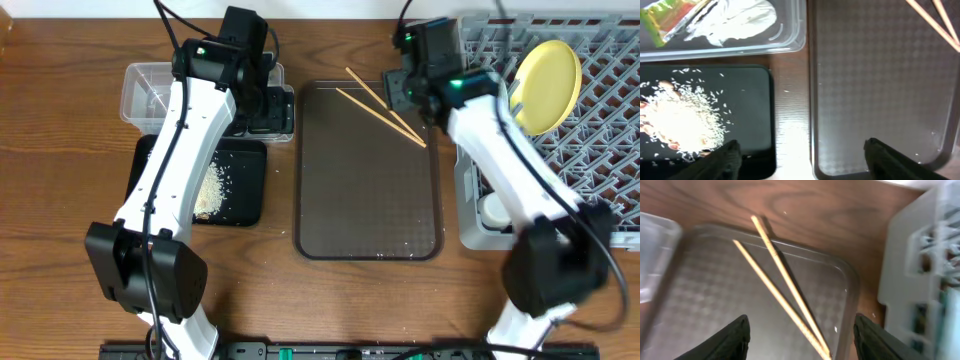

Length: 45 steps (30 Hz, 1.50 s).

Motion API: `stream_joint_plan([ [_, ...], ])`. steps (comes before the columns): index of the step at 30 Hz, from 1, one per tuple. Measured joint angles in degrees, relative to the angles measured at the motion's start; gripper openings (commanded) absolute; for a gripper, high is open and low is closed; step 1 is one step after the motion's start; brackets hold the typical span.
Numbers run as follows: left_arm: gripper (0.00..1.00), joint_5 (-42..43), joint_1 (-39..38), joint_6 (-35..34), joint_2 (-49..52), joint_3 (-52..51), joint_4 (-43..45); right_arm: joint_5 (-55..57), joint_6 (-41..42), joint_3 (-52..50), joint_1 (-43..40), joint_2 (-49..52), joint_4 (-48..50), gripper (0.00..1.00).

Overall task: Sort waste into correct bins and load items into the dishwasher rack
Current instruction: 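Release the cup in the rack and move the right gripper to the chopsticks, then lower the right gripper onto one chopstick on the brown tray and grasp it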

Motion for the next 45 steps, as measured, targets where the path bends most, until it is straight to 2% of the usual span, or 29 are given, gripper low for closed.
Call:
stream_joint_plan([
  [5,0.88,-0.7,0.0,-0.5,0.0,0.0,0.0,0.7,-1.6,0.0,0.0,8.5,3.0,0.58],
  [11,0.89,-1.1,0.0,-0.5,0.0,0.0,0.0,1.1,-2.5,0.0,0.0,14.4,4.8,0.58],
  [27,0.91,-1.1,0.0,-0.5,0.0,0.0,0.0,1.2,-2.6,0.1,0.0,17.7,6.9,0.52],
  [35,0.91,-1.1,0.0,-0.5,0.0,0.0,0.0,0.0,-2.6,1.1,0.0,17.7,1.6,0.41],
  [39,0.91,-1.1,0.0,-0.5,0.0,0.0,0.0,-1.9,-2.7,2.0,0.0,17.6,-3.6,0.31],
  [45,0.91,-1.1,0.0,-0.5,0.0,0.0,0.0,-4.0,-2.9,2.5,0.2,16.9,-11.7,0.05],
])
